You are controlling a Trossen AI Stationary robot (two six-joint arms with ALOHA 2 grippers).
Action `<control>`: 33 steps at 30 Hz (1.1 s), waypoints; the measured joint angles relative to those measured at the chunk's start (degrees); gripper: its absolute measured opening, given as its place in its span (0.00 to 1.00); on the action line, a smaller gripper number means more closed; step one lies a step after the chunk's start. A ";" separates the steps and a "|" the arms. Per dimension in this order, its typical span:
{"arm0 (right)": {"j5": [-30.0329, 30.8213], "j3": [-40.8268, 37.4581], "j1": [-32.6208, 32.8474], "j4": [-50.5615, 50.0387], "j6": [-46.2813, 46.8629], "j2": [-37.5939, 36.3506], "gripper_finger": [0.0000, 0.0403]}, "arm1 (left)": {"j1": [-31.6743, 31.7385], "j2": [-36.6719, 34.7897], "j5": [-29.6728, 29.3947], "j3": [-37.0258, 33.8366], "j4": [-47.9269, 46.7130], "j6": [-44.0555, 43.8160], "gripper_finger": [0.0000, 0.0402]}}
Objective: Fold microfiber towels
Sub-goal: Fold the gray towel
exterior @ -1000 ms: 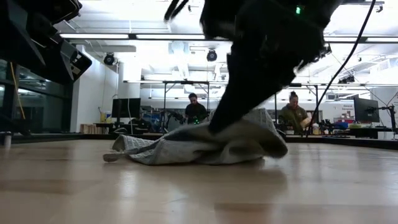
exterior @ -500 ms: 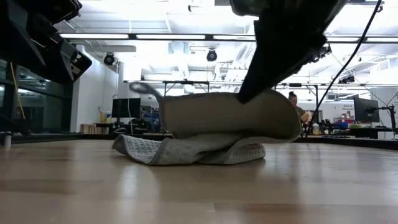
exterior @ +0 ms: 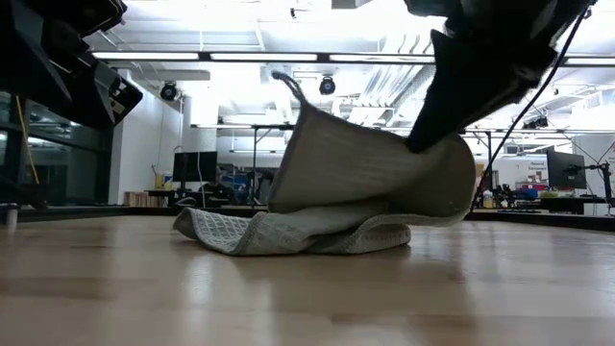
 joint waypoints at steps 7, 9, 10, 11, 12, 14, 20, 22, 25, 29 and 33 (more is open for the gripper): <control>2.77 0.00 2.67 -5.19 12.03 0.00 0.01 | 0.00 0.00 -2.64 0.00 0.22 0.89 0.41; 4.85 0.00 3.67 -7.15 16.03 0.00 0.01 | 0.00 0.00 -3.15 0.00 0.90 1.53 0.41; 5.61 0.00 4.13 -8.13 17.89 0.00 0.01 | 0.00 0.00 -3.48 0.00 1.28 2.02 0.41; 6.15 0.00 4.60 -9.10 19.85 0.00 0.01 | 0.00 0.01 -3.82 0.00 1.83 2.74 0.41; 6.40 0.00 4.96 -10.15 21.66 0.00 0.01 | 0.00 0.21 -3.87 0.01 2.63 3.50 0.41; 6.43 -0.01 5.68 -11.81 24.47 0.00 0.01 | 0.02 1.13 -3.89 0.07 3.86 5.23 0.41; 7.26 -0.02 6.84 -12.11 27.50 0.00 0.01 | 1.94 6.38 -3.94 0.06 3.90 10.03 0.41; 7.26 -0.02 6.86 -11.56 27.50 0.00 0.01 | 3.20 8.25 -4.11 0.04 4.03 11.95 0.41; 7.26 -0.02 6.84 -10.58 27.46 0.00 0.01 | 5.61 11.64 -4.08 0.05 4.63 14.11 0.41; 7.22 -0.01 6.84 -9.82 27.43 0.00 0.01 | 7.22 14.27 -4.05 0.04 7.05 17.48 0.41; 7.20 -0.02 6.84 -9.57 27.37 0.00 0.01 | 7.40 15.58 -5.36 0.04 8.92 21.83 0.41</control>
